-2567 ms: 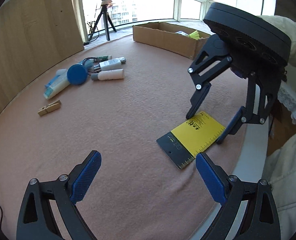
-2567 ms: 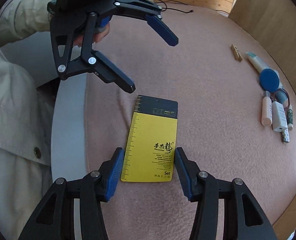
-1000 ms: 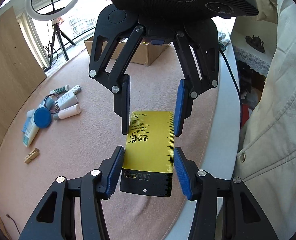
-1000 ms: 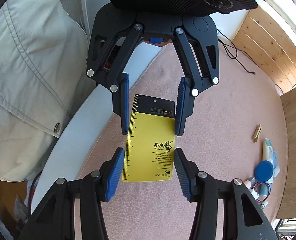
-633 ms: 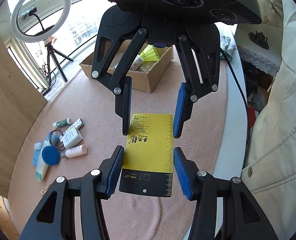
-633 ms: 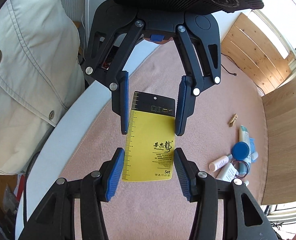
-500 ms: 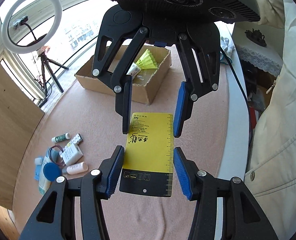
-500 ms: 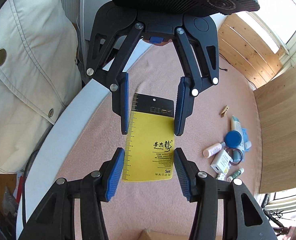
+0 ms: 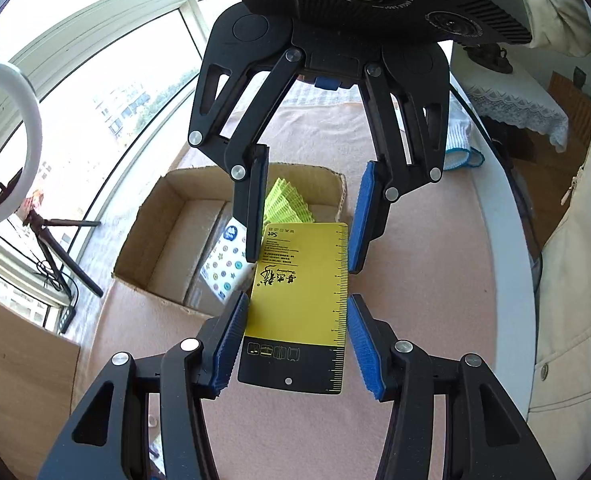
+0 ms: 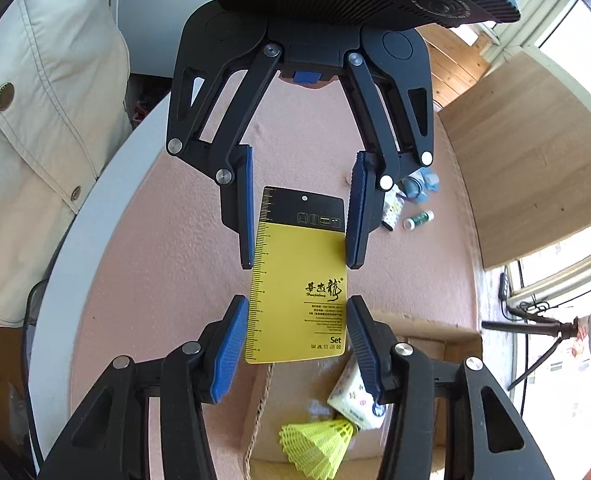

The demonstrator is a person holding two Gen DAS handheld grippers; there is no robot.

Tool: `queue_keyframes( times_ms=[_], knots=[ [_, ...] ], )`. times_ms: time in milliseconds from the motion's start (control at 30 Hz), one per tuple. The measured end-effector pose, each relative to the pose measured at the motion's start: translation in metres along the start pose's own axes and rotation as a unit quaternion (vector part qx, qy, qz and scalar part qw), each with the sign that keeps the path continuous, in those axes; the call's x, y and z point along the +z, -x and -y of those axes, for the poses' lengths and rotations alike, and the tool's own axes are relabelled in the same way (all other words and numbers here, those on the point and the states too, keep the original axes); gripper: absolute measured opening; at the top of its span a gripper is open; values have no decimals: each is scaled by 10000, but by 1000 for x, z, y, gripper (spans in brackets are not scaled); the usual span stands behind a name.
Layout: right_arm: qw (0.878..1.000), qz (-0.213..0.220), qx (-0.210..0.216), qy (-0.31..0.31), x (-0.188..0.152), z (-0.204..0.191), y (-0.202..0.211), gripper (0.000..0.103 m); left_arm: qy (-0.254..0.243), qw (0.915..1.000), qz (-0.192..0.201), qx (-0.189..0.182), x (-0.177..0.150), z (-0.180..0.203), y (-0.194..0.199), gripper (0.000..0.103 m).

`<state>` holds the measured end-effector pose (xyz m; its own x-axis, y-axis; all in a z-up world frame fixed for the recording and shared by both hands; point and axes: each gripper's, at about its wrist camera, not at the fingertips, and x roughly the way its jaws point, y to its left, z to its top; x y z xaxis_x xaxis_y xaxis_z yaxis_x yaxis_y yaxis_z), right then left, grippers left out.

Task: Organize objects
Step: 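Lower the notebook into the box and open the right gripper, then move the right gripper to the small white bottle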

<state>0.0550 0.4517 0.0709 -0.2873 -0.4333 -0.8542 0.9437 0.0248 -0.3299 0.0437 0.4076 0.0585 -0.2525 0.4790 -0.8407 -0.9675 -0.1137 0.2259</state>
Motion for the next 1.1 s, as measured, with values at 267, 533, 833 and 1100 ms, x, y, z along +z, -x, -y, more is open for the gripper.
queue_keyframes(
  times_ms=[267,533,833,1100],
  knots=[
    [9904,-651,-743,-967,-63,30,-5,52,730,9890,-313,1250,14,-25,-26,97],
    [9715,-337,-1429,-1859,-67,40,15,73,2199,9592,-142,1772,-63,-37,17,97],
    [9111,100,-1856,-3678,19,53,16,86,3792,8977,-204,2233,-210,-47,92,97],
    [8829,-71,-1605,-4413,114,32,-80,86,4780,8463,50,2351,-331,-64,133,98]
  ],
)
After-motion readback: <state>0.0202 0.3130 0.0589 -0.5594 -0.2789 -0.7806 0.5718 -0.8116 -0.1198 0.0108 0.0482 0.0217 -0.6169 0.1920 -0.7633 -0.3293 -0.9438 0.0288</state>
